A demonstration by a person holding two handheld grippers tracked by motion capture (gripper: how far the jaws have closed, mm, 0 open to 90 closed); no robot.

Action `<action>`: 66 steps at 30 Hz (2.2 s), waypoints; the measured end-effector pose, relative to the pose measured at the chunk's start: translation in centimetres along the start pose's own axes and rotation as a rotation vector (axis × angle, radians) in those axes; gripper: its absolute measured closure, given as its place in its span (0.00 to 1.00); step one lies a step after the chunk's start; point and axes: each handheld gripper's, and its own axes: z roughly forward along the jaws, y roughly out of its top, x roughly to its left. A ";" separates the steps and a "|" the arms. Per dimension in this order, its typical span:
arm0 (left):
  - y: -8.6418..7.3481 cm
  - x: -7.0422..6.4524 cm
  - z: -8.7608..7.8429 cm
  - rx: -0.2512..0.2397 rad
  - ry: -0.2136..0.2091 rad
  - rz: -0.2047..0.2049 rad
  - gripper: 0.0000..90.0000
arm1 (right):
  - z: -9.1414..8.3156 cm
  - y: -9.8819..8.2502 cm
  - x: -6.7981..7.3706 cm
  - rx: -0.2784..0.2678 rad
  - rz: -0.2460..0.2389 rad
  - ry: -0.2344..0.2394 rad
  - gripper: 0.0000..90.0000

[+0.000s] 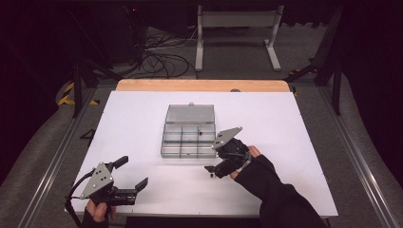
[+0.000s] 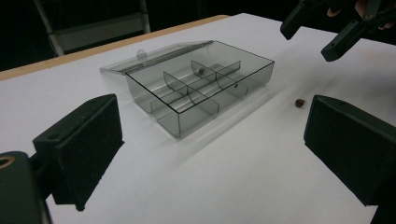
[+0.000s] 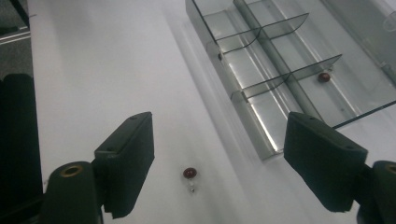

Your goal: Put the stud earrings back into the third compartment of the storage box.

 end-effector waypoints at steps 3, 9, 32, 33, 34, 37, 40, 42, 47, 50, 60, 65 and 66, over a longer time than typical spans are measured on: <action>0.0 0.0 0.0 0.000 -0.003 -0.007 0.06 | 0.2 -0.1 0.1 0.019 -0.013 0.011 0.30; 0.0 0.0 0.1 0.002 -0.004 -0.004 0.06 | 1.1 -0.2 0.6 0.102 -0.065 0.035 0.41; 0.0 0.0 0.1 0.003 -0.004 -0.007 0.06 | 4.9 -0.6 1.3 0.351 -0.132 0.077 0.77; 0.0 0.0 0.1 0.003 -0.003 -0.005 0.06 | 5.0 -0.6 1.3 0.355 -0.130 0.075 0.79; 0.0 0.1 0.1 0.004 -0.003 -0.006 0.06 | 5.1 -0.6 1.3 0.359 -0.131 0.074 0.80; -0.1 0.1 0.1 0.004 -0.002 -0.008 0.06 | 5.3 -0.7 1.3 0.364 -0.134 0.073 0.84; -0.1 0.1 0.1 0.005 -0.003 -0.007 0.06 | 5.7 -0.7 1.3 0.385 -0.142 0.073 0.88; -0.1 0.1 0.1 0.005 -0.004 -0.008 0.06 | 5.7 -0.7 1.4 0.386 -0.141 0.070 0.88; 0.0 0.1 0.1 0.006 -0.004 -0.006 0.06 | 5.8 -0.7 1.4 0.384 -0.133 0.075 0.88; 0.0 0.0 0.1 0.006 -0.004 -0.006 0.06 | 5.7 -0.7 1.3 0.387 -0.142 0.075 0.88; 0.0 0.1 0.1 0.005 -0.003 -0.004 0.06 | 4.3 0.3 1.1 0.312 -0.127 0.064 0.88; 0.0 0.1 0.0 0.004 -0.003 -0.006 0.06 | 3.0 1.2 0.7 0.267 -0.118 0.044 0.88; 0.0 0.1 0.0 0.004 -0.003 -0.006 0.06 | 2.9 1.3 0.6 0.255 -0.115 0.039 0.88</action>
